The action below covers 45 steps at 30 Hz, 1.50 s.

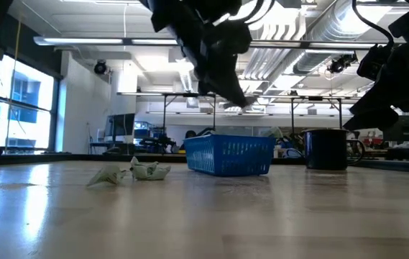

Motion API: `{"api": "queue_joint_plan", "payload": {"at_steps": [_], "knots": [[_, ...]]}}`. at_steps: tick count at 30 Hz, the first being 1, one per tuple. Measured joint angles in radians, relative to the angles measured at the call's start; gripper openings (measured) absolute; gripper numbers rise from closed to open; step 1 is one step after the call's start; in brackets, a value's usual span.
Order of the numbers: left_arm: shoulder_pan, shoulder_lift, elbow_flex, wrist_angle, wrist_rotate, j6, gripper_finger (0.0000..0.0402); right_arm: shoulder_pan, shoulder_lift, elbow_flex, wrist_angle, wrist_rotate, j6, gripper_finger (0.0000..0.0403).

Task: Pick and place Stevia / Truvia into bins
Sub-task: Put the stevia packet into the basket

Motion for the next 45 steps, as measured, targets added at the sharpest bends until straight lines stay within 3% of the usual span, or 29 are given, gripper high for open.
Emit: {"api": "queue_joint_plan", "payload": {"at_steps": [11, 17, 21, 27, 35, 40, 45], "knots": [[-0.012, 0.146, 0.004, -0.011, 0.048, 0.015, 0.005, 0.0, 0.0, 0.0, 0.0, 0.0, 0.0, 0.0307], [-0.012, 0.169, 0.004, -0.057, -0.04, 0.008, 0.0035, 0.0, 0.0, 0.0, 0.0, 0.0, 0.0, 0.0307], [-0.012, 0.159, 0.003, -0.124, -0.155, 0.01, 0.0058, 0.0, 0.0, 0.0, 0.0, 0.0, 0.0, 0.0307], [-0.012, 0.126, 0.013, -0.215, -0.128, 0.008, 0.0098, 0.0, 0.0, 0.0, 0.0, 0.0, 0.0, 0.0307], [-0.011, 0.101, 0.18, -0.438, -0.17, 0.006, 0.0128, 0.0, 0.002, 0.0, -0.007, 0.0, 0.0, 0.0307], [-0.012, 0.083, 0.218, -0.679, -0.176, -0.133, 0.0142, 0.0, 0.0, 0.0, -0.009, 0.0, 0.0, 0.0307], [-0.021, 0.015, 0.063, -0.777, -0.166, -0.332, 0.0139, 0.0, 0.0, 0.0, -0.011, 0.0, 0.0, 0.0307]]}}
